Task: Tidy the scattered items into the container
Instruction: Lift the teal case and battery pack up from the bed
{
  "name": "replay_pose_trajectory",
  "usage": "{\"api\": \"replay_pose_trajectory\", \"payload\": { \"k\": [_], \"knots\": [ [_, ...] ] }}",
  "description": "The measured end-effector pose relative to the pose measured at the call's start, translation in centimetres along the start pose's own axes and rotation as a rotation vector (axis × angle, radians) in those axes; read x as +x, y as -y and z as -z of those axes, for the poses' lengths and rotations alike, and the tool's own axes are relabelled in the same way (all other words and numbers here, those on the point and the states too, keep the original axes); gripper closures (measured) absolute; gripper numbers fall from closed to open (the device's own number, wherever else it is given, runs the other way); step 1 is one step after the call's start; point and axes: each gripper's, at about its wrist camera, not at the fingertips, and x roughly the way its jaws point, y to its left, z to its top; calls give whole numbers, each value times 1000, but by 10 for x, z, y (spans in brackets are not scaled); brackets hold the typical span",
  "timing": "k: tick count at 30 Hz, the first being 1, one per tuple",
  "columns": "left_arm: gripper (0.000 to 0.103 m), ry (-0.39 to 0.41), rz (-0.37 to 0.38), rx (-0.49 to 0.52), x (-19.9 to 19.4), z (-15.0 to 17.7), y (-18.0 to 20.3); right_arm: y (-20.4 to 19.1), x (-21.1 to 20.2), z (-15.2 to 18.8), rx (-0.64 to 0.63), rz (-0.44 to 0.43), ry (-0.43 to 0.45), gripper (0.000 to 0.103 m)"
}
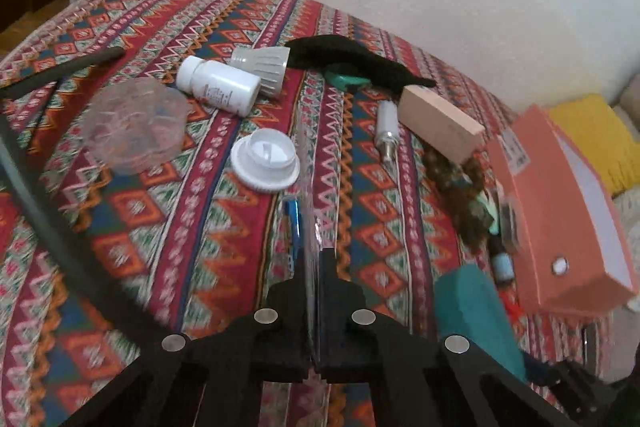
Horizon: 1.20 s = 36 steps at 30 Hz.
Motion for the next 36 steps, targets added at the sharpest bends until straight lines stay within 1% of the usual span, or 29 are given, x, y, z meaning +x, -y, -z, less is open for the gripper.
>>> {"api": "replay_pose_trajectory", "payload": {
  "k": [4, 5, 6, 8, 9, 10, 11, 12, 14, 16, 17, 19, 22, 23, 27, 28, 29, 30, 32, 33, 34, 36],
  "knots": [
    [103, -40, 34, -8, -2, 16, -4, -7, -29, 21, 1, -7, 25, 35],
    [103, -57, 45, 6, -1, 21, -1, -8, -33, 24, -1, -10, 27, 35],
    [103, -61, 48, 37, -1, 24, 3, -10, -37, 27, -6, -15, 30, 35],
    [103, -35, 33, 105, 0, 28, 15, -12, -43, 32, -11, -24, 34, 34],
    [101, -18, 22, 138, 2, 27, 22, -12, -44, 33, -11, -29, 34, 34],
    [96, 0, 12, 171, 4, 26, 28, -11, -44, 34, -9, -33, 33, 34],
    [88, 7, -5, 190, 8, 24, 32, -11, -44, 34, -6, -38, 32, 34],
    [83, 5, -29, 196, 13, 20, 33, -10, -42, 34, -3, -39, 29, 34],
    [50, 2, -77, 209, 23, 13, 36, -6, -39, 34, 9, -41, 25, 34],
    [44, -2, -124, 221, 34, 7, 38, -1, -37, 33, 26, -45, 21, 34],
    [39, -5, -129, 221, 41, 4, 37, 1, -36, 32, 32, -47, 20, 34],
    [36, -17, -103, 208, 56, -1, 29, 6, -35, 32, 42, -47, 22, 34],
    [38, -14, -129, 170, 84, -10, 13, 15, -29, 30, 58, -43, 14, 34],
    [41, -19, -125, 135, 92, -13, 6, 18, -26, 29, 64, -42, 9, 34],
    [42, -71, -82, -12, 121, -20, -17, 25, -18, 28, 77, -47, 0, 35],
    [43, -68, -75, -41, 125, -21, -21, 26, -16, 29, 78, -46, -4, 34],
    [58, -49, -76, -61, 124, -23, -23, 27, -14, 29, 81, -47, -9, 35],
    [63, -41, -69, -88, 123, -25, -26, 28, -12, 30, 83, -48, -12, 35],
    [77, -50, -20, -157, 119, -31, -33, 29, -10, 31, 79, -44, -17, 35],
    [79, -45, 8, -172, 115, -33, -34, 29, -9, 31, 75, -40, -17, 35],
    [83, -33, 22, -167, 109, -34, -32, 29, -10, 31, 74, -36, -13, 35],
    [86, -18, 34, -139, 94, -32, -24, 28, -12, 31, 71, -36, -1, 35]
  ]
}}
